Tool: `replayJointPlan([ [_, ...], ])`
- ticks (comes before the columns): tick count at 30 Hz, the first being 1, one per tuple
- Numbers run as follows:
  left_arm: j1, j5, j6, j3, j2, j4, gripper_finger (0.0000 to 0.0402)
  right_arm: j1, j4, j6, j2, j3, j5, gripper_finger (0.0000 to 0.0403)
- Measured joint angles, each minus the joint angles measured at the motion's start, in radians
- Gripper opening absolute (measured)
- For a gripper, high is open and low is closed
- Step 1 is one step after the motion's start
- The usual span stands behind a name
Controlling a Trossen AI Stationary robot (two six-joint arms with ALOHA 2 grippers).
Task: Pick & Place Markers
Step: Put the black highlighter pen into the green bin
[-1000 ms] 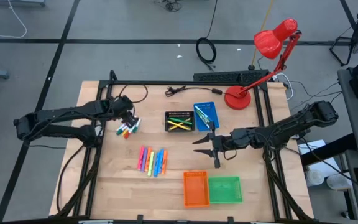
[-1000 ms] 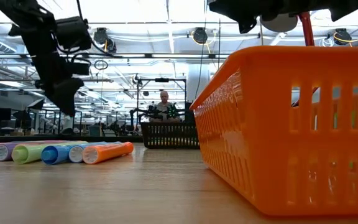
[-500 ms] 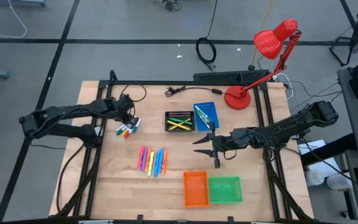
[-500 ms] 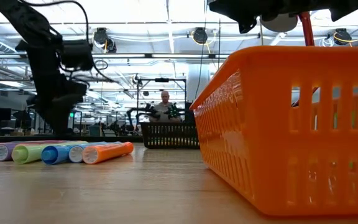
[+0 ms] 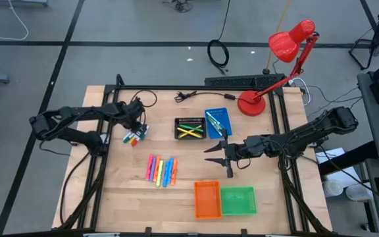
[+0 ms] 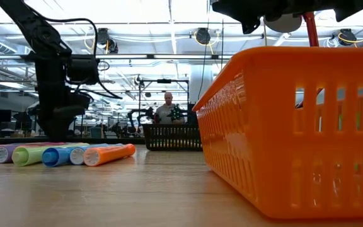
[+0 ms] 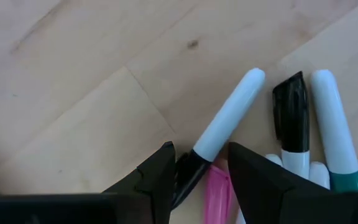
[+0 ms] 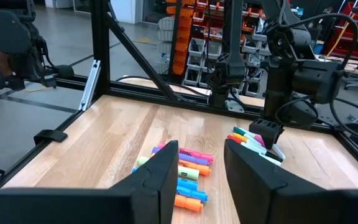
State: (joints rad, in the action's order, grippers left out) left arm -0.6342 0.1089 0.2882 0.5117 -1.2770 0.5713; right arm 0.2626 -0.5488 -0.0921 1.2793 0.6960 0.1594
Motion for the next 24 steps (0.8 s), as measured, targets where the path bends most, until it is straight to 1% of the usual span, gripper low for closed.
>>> replayJointPlan([
  [3, -0.005, -0.014, -0.029, -0.001, 0.0, -0.007, 0.0148, 0.0, 0.0, 0.0, 0.0, 0.0, 0.0, 0.0116],
  [5, -0.003, -0.018, -0.044, -0.002, -0.001, -0.013, 0.0132, 0.0, 0.0, 0.0, 0.0, 0.0, 0.0, 0.0116],
  [11, -0.002, -0.023, -0.07, -0.003, -0.002, -0.05, 0.0036, 0.0, 0.0, 0.001, 0.0, 0.0, 0.0, 0.0116],
  [14, -0.003, -0.016, -0.096, -0.003, -0.004, -0.093, 0.0034, 0.0, 0.0, 0.001, 0.0, 0.0, 0.0, 0.0116],
  [18, -0.003, -0.009, -0.185, -0.003, -0.003, -0.159, 0.0041, 0.0, 0.0, 0.001, 0.0, 0.0, 0.0, 0.0116],
  [21, -0.003, 0.02, -0.227, 0.006, 0.014, -0.181, 0.004, 0.0, 0.0, 0.0, 0.0, 0.0, 0.0, 0.0116],
  [24, 0.002, 0.058, -0.226, 0.037, 0.049, -0.184, 0.0037, -0.002, 0.0, 0.0, 0.0, 0.0, 0.0, 0.0116],
])
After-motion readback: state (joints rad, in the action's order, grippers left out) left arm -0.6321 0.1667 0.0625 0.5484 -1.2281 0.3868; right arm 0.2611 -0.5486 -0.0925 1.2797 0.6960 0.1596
